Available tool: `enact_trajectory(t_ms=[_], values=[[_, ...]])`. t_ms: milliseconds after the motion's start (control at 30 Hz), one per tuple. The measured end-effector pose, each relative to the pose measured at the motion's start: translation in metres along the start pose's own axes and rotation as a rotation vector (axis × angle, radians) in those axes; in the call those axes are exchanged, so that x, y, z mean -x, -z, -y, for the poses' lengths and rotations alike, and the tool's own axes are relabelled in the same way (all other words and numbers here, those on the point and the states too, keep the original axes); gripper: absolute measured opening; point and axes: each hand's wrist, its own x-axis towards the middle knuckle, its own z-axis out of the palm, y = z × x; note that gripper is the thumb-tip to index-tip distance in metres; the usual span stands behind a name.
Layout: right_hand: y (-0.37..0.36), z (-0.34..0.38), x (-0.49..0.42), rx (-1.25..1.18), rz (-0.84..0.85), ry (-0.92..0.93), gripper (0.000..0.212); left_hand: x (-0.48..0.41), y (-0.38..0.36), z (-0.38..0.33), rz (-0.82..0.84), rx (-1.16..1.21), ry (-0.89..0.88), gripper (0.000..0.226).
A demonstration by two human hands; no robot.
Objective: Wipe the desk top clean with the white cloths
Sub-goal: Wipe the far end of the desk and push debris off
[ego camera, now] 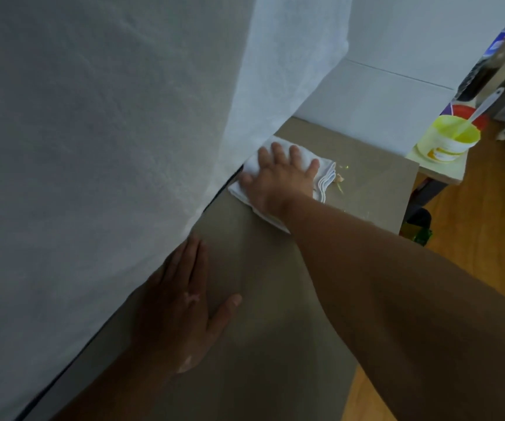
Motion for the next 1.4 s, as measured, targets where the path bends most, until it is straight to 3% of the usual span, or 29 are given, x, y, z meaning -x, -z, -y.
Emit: enact_trajectory(t_ms=[133,500,633,933,1033,1200,1400], values=[[0.002,0.002,-0.006,-0.01,0.003,-0.06,0.073,-0.003,0.001,-0.001,0.004,-0.009,-0.007,0.099],[-0.008,-0.015,0.116,0.045,-0.016,0.155,0.068,-0.004,0.002,0.001,-0.022,0.011,-0.056,0.096],[-0.004,-0.029,0.123,0.033,0.02,0.175,0.065,-0.005,0.002,0.001,-0.001,0.009,-0.046,0.099],[0.012,-0.112,0.115,0.028,-0.048,-0.14,0.066,-0.006,0.001,0.003,0.068,0.002,0.001,0.111],[0.011,-0.135,0.105,-0.1,-0.036,-0.262,0.064,-0.006,0.004,0.001,0.073,0.042,0.028,0.118],[0.001,-0.131,0.11,-0.114,-0.066,-0.271,0.072,-0.007,0.006,-0.002,0.082,0.046,0.043,0.125],[-0.019,-0.076,0.226,-0.093,-0.037,-0.16,0.073,-0.006,0.004,-0.007,0.02,0.044,0.048,0.107]])
